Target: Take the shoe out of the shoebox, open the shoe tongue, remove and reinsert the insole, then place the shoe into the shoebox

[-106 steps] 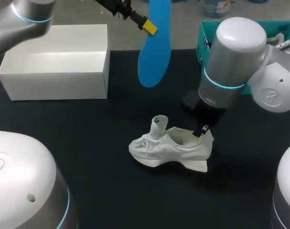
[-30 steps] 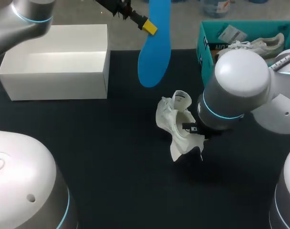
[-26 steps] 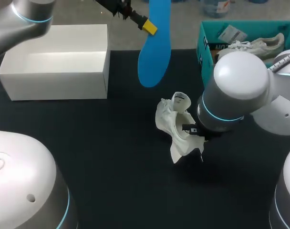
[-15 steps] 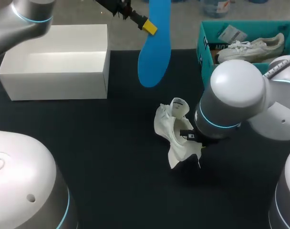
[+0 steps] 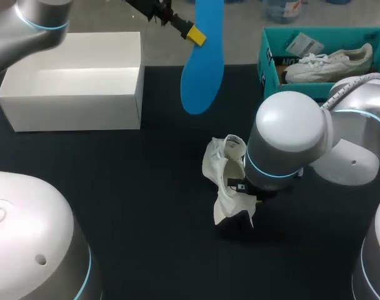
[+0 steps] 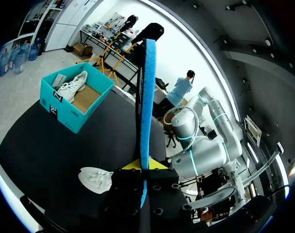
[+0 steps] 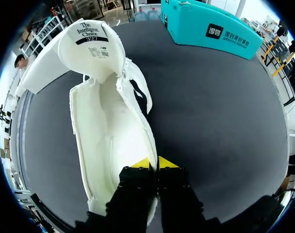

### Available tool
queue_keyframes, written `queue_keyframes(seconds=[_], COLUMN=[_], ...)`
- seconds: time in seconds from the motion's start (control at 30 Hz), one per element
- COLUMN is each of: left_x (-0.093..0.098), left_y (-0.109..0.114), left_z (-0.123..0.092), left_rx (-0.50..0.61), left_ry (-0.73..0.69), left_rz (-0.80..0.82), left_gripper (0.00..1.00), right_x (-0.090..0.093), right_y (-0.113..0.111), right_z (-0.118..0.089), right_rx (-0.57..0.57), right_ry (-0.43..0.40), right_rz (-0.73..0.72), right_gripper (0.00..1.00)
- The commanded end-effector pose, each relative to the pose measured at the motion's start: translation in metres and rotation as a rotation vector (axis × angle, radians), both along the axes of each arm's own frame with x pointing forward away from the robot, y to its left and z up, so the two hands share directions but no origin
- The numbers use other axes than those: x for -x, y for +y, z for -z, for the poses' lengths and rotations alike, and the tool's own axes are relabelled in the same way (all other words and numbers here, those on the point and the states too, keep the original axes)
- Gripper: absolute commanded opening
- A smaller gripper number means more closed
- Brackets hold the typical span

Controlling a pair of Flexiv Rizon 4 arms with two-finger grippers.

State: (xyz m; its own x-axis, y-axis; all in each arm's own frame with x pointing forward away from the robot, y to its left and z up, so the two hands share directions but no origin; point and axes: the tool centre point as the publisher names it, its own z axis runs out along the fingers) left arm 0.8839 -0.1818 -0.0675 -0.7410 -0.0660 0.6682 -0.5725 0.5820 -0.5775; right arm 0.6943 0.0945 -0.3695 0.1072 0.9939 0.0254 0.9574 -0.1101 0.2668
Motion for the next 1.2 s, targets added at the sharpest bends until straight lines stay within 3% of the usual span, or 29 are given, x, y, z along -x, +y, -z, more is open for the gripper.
queue_keyframes(seconds=[0.03, 0.13, 0.17, 0.3, 0.63, 0.87, 1.2], left_x=[0.000, 0.000, 0.000, 0.000, 0.000, 0.000, 0.000], left_y=[0.000, 0.000, 0.000, 0.000, 0.000, 0.000, 0.000], left_z=[0.000, 0.000, 0.000, 0.000, 0.000, 0.000, 0.000], left_rx=[0.000, 0.000, 0.000, 0.000, 0.000, 0.000, 0.000], left_ry=[0.000, 0.000, 0.000, 0.000, 0.000, 0.000, 0.000], left_rz=[0.001, 0.001, 0.001, 0.001, 0.001, 0.001, 0.001], left_gripper=[0.00, 0.00, 0.00, 0.00, 0.00, 0.00, 0.00], right_x=[-0.001, -0.001, -0.001, 0.000, -0.002, -0.013, -0.013], right_y=[0.011, 0.013, 0.013, 0.014, -0.002, -0.017, -0.017], right_z=[0.008, 0.007, 0.007, 0.005, -0.022, -0.046, -0.046], right_rx=[0.016, 0.022, 0.028, 0.032, 0.000, 0.013, 0.013], right_ry=[0.006, 0.015, 0.021, 0.025, -0.024, -0.001, -0.001], right_rz=[0.003, 0.002, 0.002, 0.003, 0.011, -0.006, -0.006], right_gripper=[0.00, 0.00, 0.05, 1.00, 1.00, 1.00, 1.00])
